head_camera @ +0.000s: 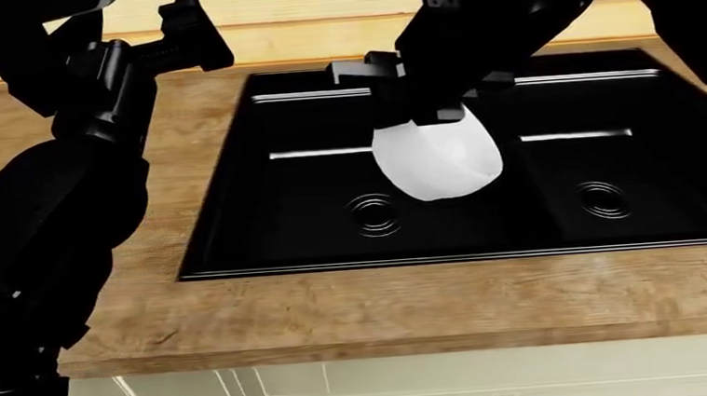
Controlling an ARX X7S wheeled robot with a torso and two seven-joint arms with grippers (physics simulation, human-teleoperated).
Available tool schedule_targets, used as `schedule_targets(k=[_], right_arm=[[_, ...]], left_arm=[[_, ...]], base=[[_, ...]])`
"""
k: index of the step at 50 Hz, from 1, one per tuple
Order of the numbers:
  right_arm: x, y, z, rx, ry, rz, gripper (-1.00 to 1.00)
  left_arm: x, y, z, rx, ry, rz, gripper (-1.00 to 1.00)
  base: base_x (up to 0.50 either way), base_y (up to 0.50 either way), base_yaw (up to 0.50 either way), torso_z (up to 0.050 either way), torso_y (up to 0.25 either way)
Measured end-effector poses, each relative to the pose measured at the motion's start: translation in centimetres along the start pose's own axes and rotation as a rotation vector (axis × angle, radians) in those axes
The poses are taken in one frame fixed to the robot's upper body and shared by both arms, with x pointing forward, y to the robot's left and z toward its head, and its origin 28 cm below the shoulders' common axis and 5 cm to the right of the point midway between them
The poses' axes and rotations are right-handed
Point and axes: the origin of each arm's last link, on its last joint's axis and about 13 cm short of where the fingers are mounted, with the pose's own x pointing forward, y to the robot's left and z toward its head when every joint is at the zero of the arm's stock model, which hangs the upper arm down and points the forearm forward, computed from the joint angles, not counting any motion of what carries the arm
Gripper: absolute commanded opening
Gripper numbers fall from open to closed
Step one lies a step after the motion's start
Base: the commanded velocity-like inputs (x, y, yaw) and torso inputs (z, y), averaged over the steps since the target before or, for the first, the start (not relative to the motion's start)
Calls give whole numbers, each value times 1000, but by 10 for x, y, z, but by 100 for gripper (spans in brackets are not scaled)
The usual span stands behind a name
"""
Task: Move the fresh-baked cupcake off the tray onto the counter, and place the bowl used for mixing into the sink.
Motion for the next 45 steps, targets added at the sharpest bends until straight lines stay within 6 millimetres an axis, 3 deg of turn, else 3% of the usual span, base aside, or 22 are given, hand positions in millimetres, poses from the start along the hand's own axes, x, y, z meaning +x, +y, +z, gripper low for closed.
schedule_targets(k=[45], right_arm=[[3,-2,-1,13,5,2,-100]], left_arm=[[0,-1,0,0,-1,-5,100]], base=[[52,27,0,0,0]])
